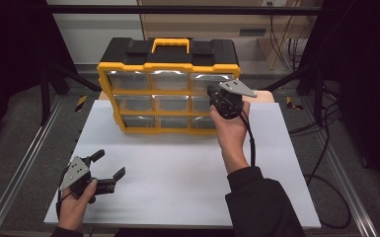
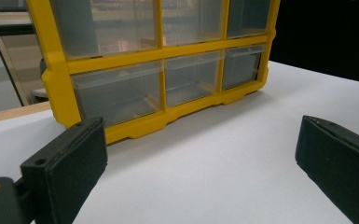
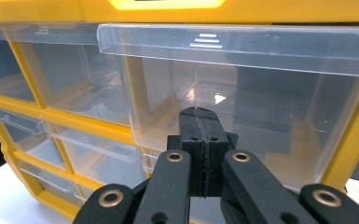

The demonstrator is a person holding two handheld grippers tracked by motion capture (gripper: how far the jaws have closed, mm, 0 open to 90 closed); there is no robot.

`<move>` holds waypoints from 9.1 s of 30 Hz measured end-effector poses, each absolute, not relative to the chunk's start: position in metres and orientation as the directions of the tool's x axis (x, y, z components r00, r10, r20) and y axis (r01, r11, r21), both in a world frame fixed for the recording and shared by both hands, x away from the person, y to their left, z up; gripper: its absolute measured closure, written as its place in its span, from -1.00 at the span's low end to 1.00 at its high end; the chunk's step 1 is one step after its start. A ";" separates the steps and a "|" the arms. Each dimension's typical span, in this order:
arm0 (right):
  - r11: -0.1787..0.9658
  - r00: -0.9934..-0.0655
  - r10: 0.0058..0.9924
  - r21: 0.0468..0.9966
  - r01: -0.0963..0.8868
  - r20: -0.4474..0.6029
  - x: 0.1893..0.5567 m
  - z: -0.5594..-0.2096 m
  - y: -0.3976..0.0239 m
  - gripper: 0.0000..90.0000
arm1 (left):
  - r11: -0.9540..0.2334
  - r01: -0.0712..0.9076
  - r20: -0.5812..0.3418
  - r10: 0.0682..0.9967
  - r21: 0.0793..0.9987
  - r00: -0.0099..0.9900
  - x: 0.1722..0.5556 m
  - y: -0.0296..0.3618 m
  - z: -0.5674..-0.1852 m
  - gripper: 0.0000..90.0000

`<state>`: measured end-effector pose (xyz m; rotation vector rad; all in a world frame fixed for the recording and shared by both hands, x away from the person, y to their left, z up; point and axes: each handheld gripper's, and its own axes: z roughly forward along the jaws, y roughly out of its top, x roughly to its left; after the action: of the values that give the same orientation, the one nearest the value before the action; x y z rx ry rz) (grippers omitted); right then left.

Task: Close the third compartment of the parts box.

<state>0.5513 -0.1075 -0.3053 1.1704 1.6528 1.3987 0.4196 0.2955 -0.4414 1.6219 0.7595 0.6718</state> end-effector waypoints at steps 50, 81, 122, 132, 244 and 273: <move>0.028 -0.338 0.939 0.972 0.232 0.054 0.569 -0.302 -0.110 1.00 | -0.130 0.116 0.030 0.781 0.985 0.624 0.420 0.296 -0.441 -0.96; 0.023 -0.390 0.919 0.976 0.219 0.066 0.559 -0.294 -0.113 1.00 | -0.143 0.117 0.040 0.783 0.983 0.620 0.421 0.295 -0.442 -0.96; 0.016 -0.487 0.872 0.993 0.115 0.043 0.519 -0.268 -0.117 -0.80 | -0.145 0.119 0.045 0.795 0.982 0.605 0.425 0.296 -0.442 -0.96; 0.013 -0.506 0.861 0.994 0.109 0.045 0.515 -0.270 -0.126 -0.88 | -0.149 0.120 0.044 0.787 0.982 0.615 0.423 0.295 -0.442 -0.96; 0.009 -0.392 0.920 0.998 0.057 0.014 0.453 -0.322 -0.254 -0.95 | -0.040 0.105 -0.027 0.822 0.994 0.569 0.418 0.324 -0.438 -0.96; 0.009 -0.379 0.925 0.996 0.088 0.025 0.444 -0.357 -0.265 -0.94 | -0.042 0.108 -0.027 0.821 0.993 0.571 0.418 0.324 -0.440 -0.96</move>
<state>0.4436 -0.2647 -0.3574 1.0709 1.5576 1.4550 0.4184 0.3237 -0.4396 1.5261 0.8211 0.6954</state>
